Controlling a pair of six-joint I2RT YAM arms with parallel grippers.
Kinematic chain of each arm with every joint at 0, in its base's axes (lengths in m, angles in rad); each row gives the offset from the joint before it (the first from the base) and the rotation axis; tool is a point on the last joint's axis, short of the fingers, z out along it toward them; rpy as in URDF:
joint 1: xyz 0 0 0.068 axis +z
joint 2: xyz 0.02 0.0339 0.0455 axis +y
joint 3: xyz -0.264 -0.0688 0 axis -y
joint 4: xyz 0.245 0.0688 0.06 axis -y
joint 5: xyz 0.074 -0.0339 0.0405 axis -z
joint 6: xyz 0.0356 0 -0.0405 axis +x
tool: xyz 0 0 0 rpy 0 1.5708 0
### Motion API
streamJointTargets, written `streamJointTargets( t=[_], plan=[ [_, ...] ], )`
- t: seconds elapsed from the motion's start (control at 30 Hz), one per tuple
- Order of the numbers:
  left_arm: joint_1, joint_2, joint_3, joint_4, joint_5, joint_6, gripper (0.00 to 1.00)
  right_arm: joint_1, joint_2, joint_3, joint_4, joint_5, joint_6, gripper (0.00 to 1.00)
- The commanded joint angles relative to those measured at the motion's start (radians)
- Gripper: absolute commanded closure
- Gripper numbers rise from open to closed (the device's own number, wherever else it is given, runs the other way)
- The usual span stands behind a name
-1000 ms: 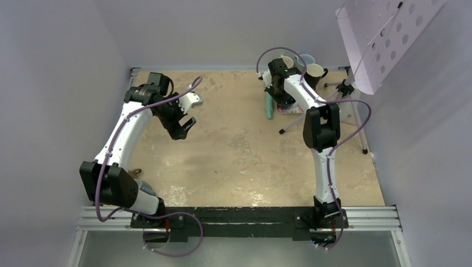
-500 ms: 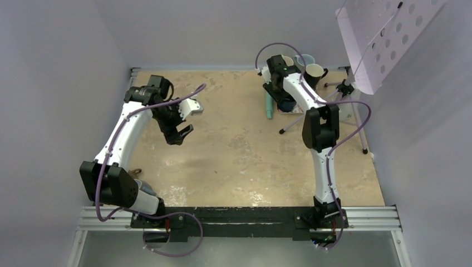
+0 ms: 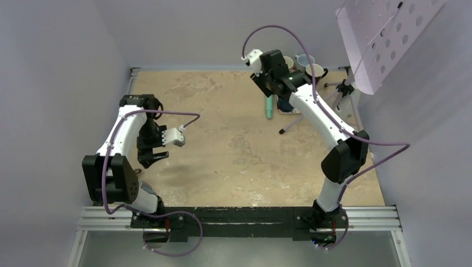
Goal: Turn the mug right side up
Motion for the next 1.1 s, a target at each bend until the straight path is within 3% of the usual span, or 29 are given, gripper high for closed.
streamJointTargets(
  t=[0.0,0.13,0.3,0.4,0.53,0.6,0.7,0.87,0.97,1.07],
  plan=[
    [0.001,-0.026,-0.078,-0.037,0.077,-0.098,0.00,0.073,0.014,-0.042,0.016,0.024,0.040,0.57],
    [-0.003,-0.061,-0.249,0.088,0.073,-0.135,0.00,0.092,0.022,-0.049,0.001,0.016,0.076,0.57],
    [-0.005,-0.047,-0.388,0.334,-0.133,-0.140,0.03,0.094,-0.012,-0.100,0.025,-0.020,0.107,0.57],
    [-0.005,-0.048,-0.423,0.390,-0.172,-0.111,0.05,0.095,-0.052,-0.147,0.059,-0.058,0.113,0.56],
    [-0.005,-0.041,-0.482,0.461,-0.183,-0.072,0.16,0.096,-0.078,-0.186,0.087,-0.081,0.123,0.56],
    [-0.004,-0.028,-0.502,0.494,-0.195,-0.060,0.27,0.094,-0.078,-0.191,0.087,-0.080,0.125,0.57],
    [-0.003,0.003,-0.489,0.530,-0.211,-0.077,0.48,0.095,-0.077,-0.184,0.080,-0.079,0.124,0.57],
    [-0.001,0.064,-0.391,0.492,-0.173,-0.131,0.68,0.094,-0.083,-0.178,0.072,-0.065,0.113,0.57],
    [0.000,0.099,-0.329,0.443,-0.180,-0.174,0.71,0.095,-0.091,-0.187,0.073,-0.066,0.112,0.57],
    [0.001,0.113,-0.258,0.324,-0.174,-0.243,0.61,0.095,-0.101,-0.208,0.073,-0.064,0.107,0.57]
  ],
)
